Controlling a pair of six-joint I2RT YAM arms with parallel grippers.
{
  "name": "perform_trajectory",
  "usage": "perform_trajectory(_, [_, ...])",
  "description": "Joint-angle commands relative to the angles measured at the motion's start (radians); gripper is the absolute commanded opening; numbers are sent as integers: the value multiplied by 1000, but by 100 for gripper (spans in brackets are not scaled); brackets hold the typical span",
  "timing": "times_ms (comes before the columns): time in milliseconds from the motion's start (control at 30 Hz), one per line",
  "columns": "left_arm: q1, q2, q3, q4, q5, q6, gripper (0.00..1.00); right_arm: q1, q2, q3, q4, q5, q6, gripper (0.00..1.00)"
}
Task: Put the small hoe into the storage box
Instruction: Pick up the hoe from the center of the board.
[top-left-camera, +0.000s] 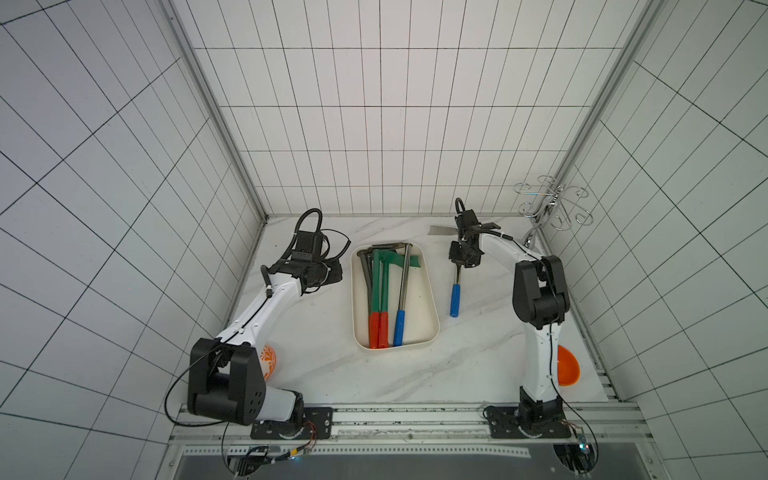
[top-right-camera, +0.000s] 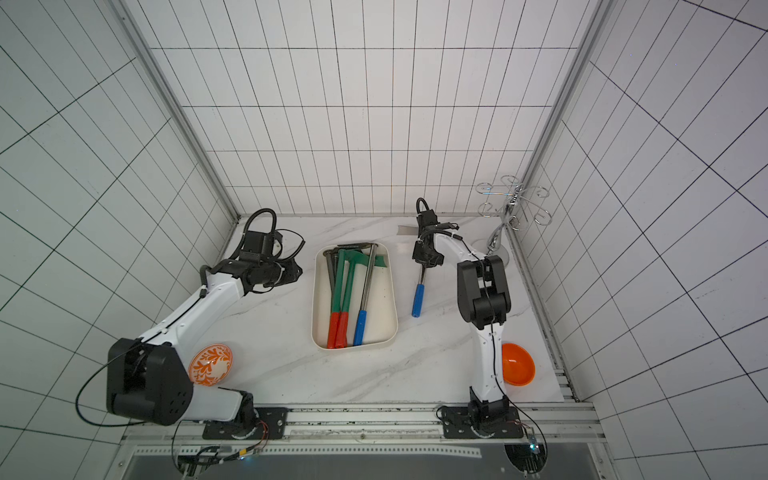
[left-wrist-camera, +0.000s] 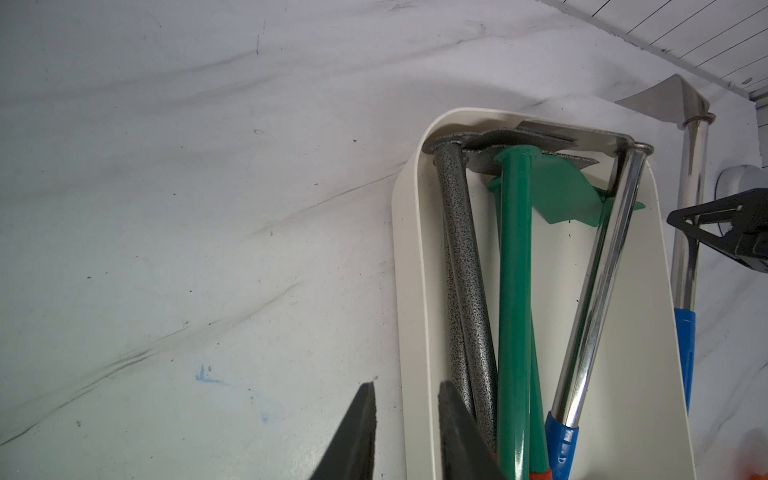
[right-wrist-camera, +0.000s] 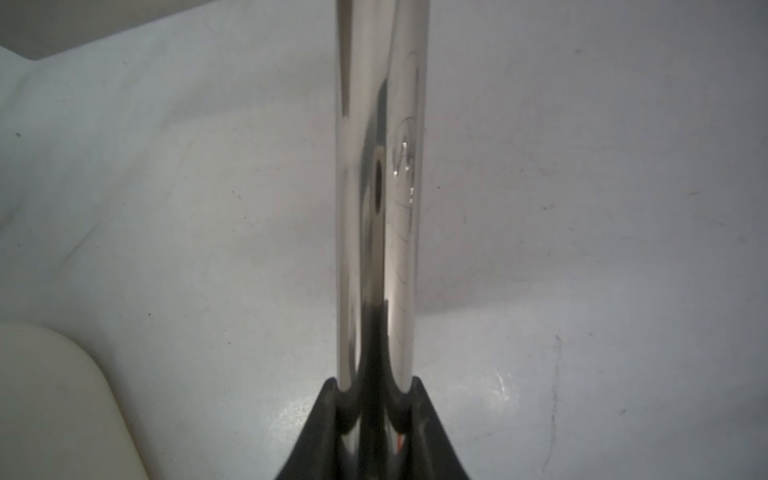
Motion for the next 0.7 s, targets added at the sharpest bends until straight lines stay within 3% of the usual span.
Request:
perform_trajectory(0, [5,-21,9,7,2,8,29,16,-77,32,-4,21,-16,5])
perform_trajectory(667, [5,-44,-20,19,4,-3,29,107,-208,83,-183,149,-17,0])
